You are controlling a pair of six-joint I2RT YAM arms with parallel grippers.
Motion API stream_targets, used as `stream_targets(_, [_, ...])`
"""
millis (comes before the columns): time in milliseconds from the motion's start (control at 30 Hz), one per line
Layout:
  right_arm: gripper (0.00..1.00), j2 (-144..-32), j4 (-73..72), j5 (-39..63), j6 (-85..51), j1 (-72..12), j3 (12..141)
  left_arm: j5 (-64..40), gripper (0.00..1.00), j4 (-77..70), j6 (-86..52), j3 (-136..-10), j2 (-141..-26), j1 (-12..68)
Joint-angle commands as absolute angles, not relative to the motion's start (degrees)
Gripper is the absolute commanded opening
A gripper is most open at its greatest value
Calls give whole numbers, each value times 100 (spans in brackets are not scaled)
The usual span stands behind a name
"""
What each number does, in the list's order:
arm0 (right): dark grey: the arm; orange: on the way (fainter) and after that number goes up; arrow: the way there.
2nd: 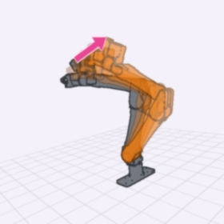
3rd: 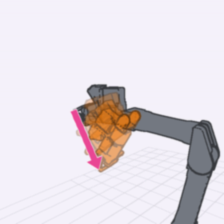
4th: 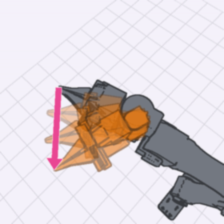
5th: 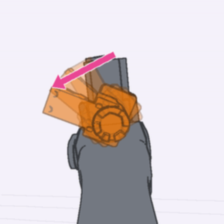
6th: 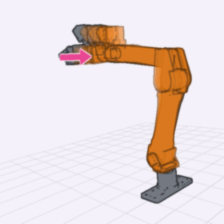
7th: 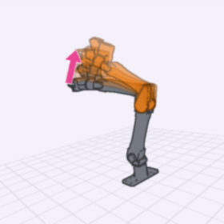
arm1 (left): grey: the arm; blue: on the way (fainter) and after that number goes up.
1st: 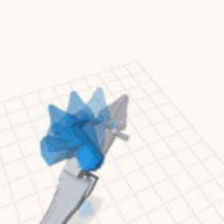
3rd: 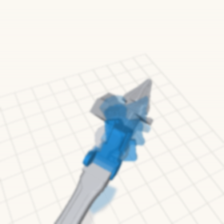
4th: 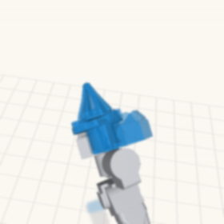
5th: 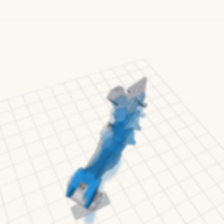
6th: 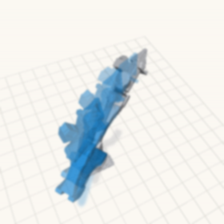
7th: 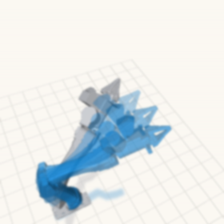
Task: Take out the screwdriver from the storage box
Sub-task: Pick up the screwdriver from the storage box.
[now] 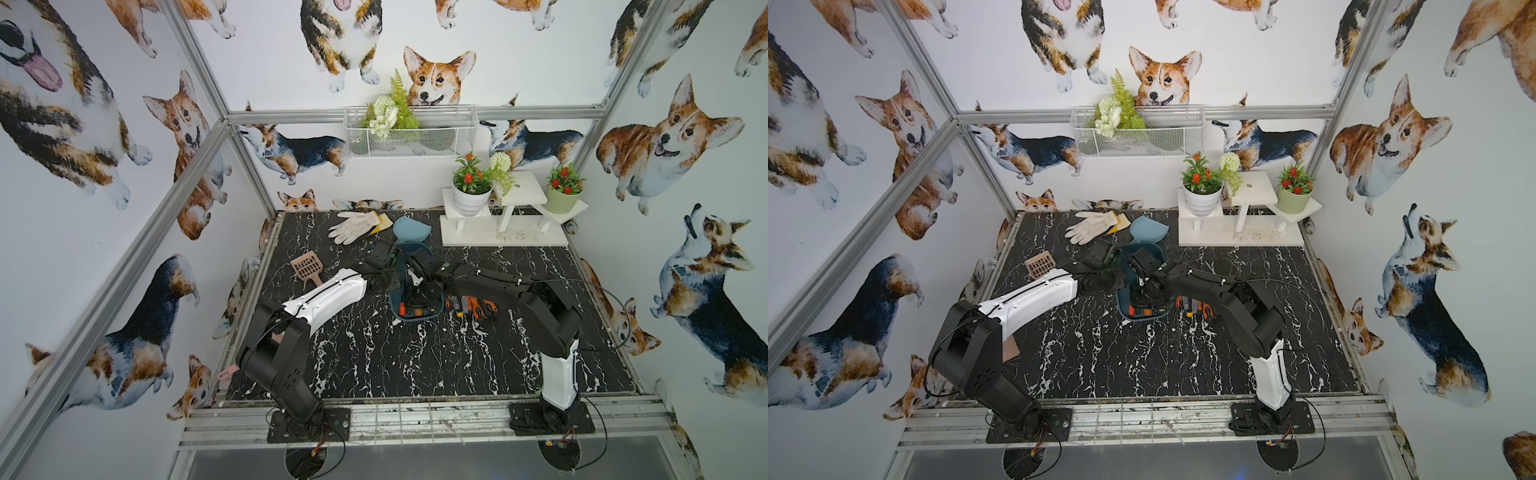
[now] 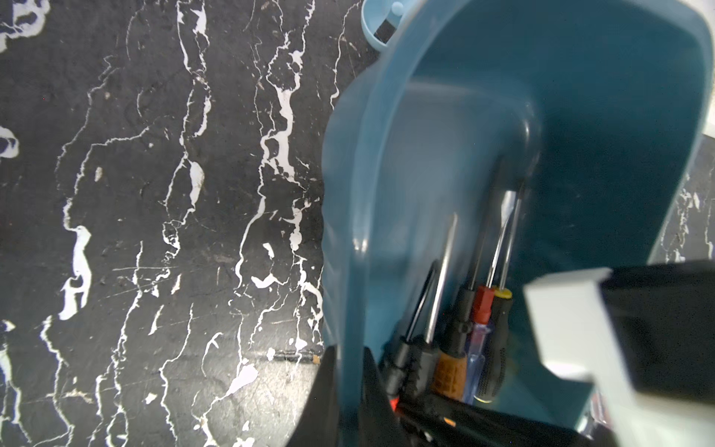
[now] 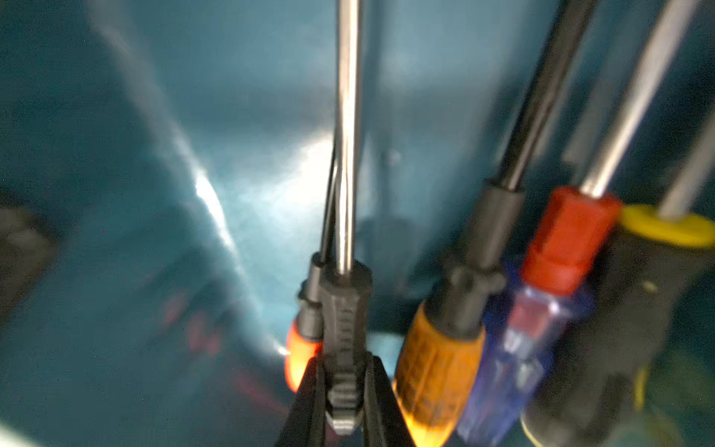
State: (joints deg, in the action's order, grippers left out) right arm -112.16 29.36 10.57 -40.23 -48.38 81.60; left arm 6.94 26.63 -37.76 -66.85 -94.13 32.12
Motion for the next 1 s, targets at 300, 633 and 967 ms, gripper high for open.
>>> stream_targets(300, [4,-10694,2975,914,-3778,-4845,8018,659,0,2495,-3847,-6754,-9480,3212])
stream_targets(633, [0,-10278,3020,666,-3691,-4809,7784,676,0,2496,-3850,-6750,-9483,3208])
stream_targets(967, [0,-9681,3165,481,-3465,-4444,7387,693,0,2533,-3841,-6752,-9467,3217])
